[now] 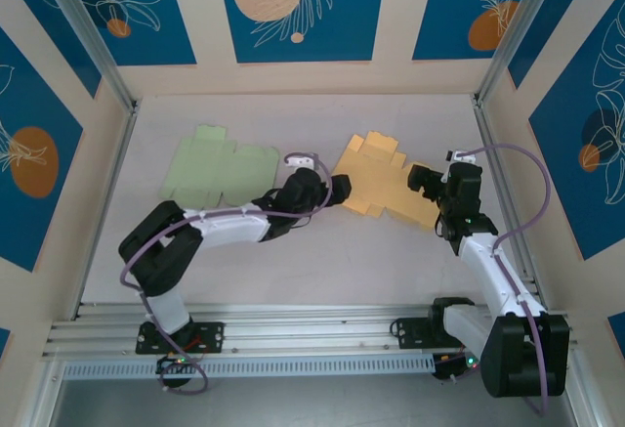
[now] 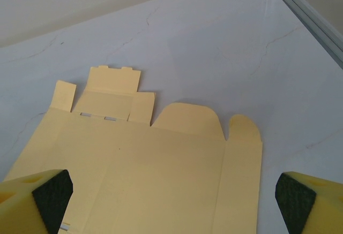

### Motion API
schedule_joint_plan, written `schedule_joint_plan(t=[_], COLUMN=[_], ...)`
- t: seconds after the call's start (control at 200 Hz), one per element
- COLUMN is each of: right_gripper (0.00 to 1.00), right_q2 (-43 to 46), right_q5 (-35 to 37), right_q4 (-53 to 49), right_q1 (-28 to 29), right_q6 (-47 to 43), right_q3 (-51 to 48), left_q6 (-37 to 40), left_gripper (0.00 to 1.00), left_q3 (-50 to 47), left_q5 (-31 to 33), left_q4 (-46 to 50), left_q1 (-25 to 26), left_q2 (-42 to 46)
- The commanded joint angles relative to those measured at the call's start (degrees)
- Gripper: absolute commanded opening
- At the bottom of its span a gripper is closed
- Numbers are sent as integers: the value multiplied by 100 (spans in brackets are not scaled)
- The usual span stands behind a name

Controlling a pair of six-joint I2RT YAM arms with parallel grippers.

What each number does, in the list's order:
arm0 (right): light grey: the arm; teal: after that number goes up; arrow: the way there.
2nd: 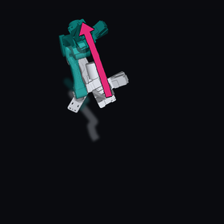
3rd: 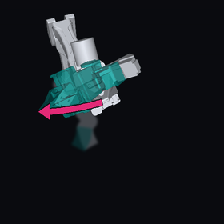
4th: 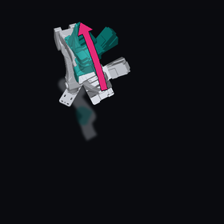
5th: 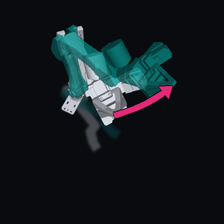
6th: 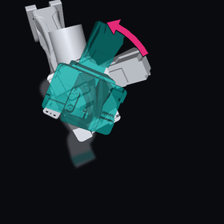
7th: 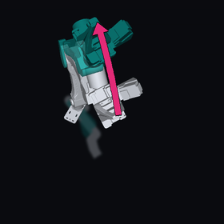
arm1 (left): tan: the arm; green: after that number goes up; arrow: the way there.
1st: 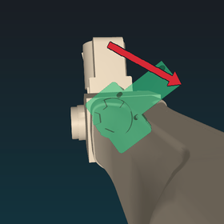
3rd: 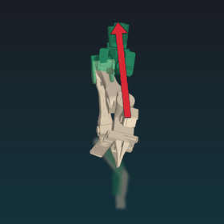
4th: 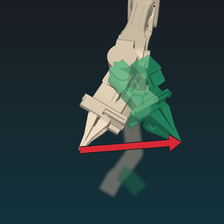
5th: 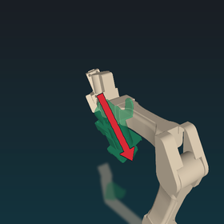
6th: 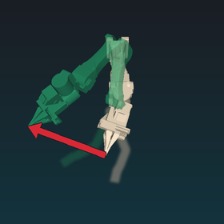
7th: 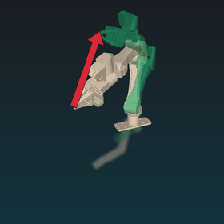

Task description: Fold the paper box

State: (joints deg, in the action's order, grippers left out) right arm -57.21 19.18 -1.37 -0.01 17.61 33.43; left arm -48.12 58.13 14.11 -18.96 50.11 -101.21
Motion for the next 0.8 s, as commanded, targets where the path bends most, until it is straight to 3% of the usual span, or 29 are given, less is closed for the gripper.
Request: schedule_joint_plan(t=[0.0, 0.36, 0.645, 0.795], right_gripper=[99, 99, 99, 99], right_q2=[71, 333, 340, 333], right_q5=[86, 110, 51, 29], right_q4=[-124, -143, -110, -48], right_q1=[2, 10, 10, 10], right_q6=[108, 186, 198, 209], right_q3=[200, 82, 53, 23], left_q6=[-670, -1491, -1698, -1777], left_gripper=[100, 99, 84, 72], left_q3=[242, 518, 875, 902], left_q5=[-160, -582, -981, -1117], left_q4=[292, 1099, 1095, 1141], left_q1=[43, 111, 176, 219], left_q2=[-245, -799, -1297, -1385])
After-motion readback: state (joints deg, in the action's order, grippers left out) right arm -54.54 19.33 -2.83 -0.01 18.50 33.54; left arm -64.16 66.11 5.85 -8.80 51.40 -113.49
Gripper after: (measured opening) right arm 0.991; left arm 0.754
